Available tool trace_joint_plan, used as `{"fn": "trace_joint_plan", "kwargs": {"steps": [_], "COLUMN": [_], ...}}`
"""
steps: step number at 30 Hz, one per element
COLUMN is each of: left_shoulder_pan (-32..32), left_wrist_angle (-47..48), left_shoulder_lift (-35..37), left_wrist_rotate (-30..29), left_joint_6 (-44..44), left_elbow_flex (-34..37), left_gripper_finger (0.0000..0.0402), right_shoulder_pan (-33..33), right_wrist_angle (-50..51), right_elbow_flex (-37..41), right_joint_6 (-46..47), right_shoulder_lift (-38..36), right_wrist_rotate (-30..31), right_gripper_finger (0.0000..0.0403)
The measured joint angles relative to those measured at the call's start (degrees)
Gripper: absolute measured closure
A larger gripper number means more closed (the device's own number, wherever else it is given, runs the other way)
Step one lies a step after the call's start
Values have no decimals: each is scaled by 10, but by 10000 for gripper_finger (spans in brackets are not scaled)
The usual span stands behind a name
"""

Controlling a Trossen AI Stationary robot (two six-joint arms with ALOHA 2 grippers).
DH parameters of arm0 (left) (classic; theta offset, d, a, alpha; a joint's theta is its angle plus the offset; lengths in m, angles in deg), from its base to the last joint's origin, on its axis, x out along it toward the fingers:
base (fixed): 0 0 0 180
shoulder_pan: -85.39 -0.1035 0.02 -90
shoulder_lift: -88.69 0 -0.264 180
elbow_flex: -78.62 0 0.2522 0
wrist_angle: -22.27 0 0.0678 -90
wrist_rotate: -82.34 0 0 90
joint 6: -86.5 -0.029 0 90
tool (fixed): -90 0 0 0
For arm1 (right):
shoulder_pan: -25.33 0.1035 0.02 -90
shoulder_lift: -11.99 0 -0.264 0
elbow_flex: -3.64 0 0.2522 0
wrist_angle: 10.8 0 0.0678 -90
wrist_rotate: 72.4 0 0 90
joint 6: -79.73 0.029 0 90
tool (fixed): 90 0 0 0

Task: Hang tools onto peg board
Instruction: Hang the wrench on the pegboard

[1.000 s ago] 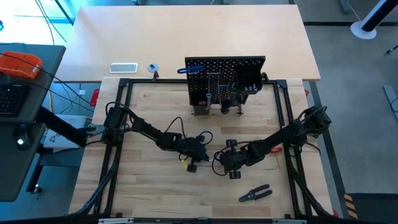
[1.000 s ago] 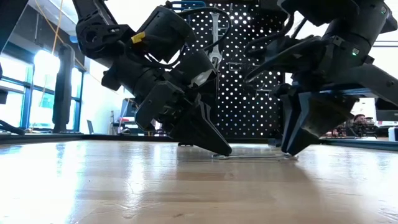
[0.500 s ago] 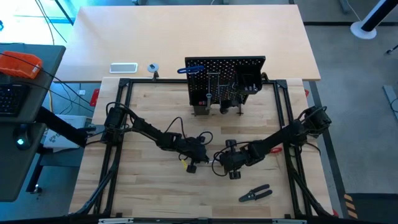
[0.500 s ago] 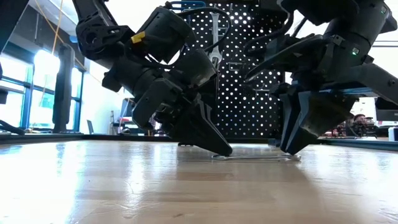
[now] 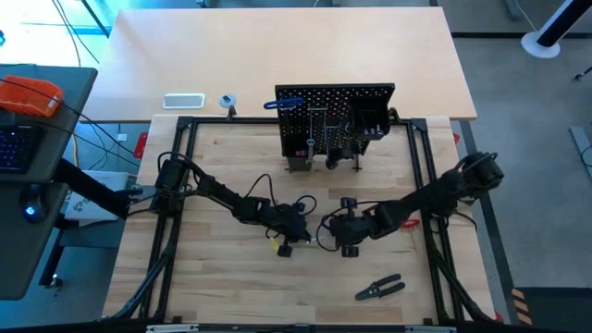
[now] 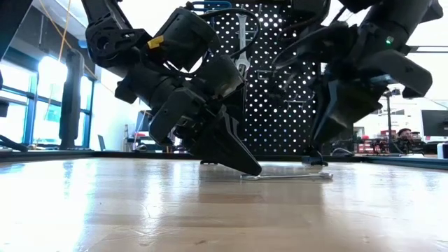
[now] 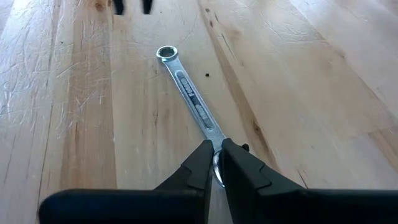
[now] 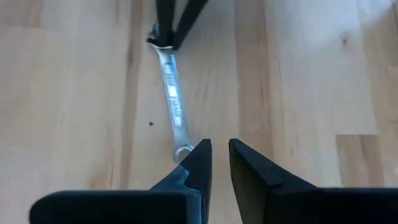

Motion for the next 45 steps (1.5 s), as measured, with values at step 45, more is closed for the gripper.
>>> {"fn": "trace_joint_plan", "kwargs": {"steps": [45], "left_shoulder_pan": [1], "left_wrist_angle": [3], "left_shoulder_lift": [1], "left_wrist_rotate": [2], "left_joint_6": [0], "left_elbow_flex": [0], "left_gripper_finger": [376], "right_shoulder_pan": [-31], "right_wrist_angle": [-41], "right_elbow_flex": [-2], "right_joint_6": [-7], "right_shoulder_lift": [85], "right_wrist_rotate": [-82], "right_gripper_finger": [352]}}
